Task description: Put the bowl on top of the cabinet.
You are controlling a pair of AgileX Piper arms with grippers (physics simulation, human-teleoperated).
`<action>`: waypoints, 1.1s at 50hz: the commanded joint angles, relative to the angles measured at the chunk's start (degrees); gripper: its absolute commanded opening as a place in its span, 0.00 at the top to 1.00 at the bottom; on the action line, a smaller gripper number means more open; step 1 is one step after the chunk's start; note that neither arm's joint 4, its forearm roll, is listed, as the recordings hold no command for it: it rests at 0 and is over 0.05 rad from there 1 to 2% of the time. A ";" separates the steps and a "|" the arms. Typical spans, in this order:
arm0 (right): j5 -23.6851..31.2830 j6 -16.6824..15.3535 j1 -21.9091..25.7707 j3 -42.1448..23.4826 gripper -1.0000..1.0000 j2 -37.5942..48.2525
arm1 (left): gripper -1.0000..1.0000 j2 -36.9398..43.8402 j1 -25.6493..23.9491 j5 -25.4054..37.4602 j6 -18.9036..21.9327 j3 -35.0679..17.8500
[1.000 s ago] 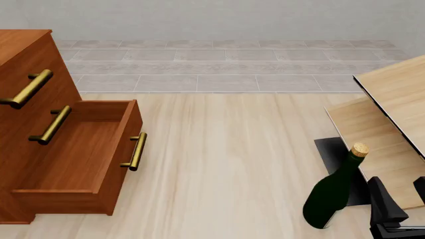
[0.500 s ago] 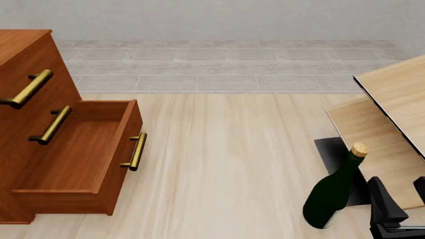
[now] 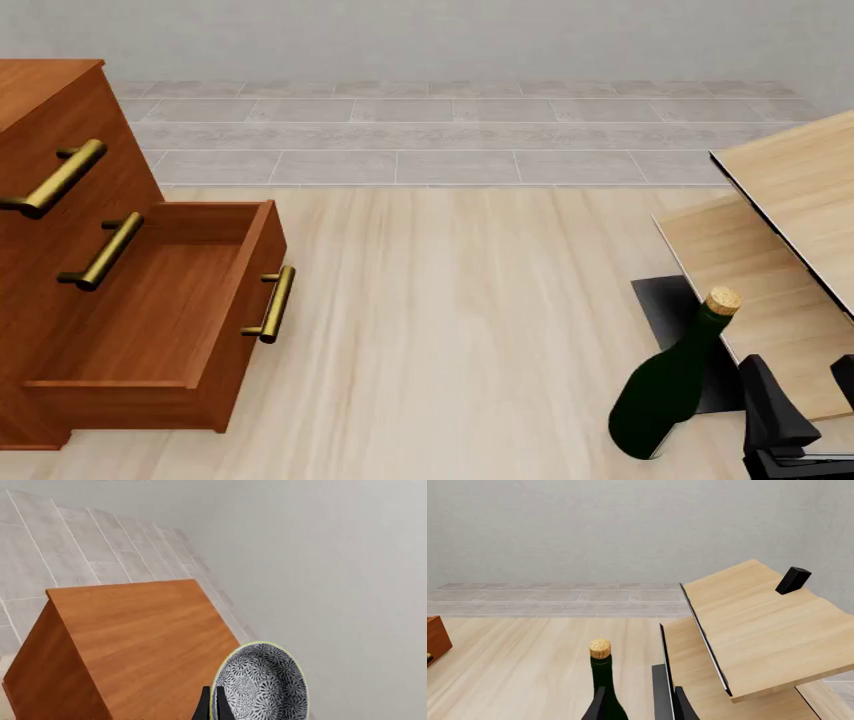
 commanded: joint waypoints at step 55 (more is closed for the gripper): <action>0.00 0.00 -0.01 0.00 0.00 0.00 | 1.00 7.31 2.68 -5.31 -6.22 6.35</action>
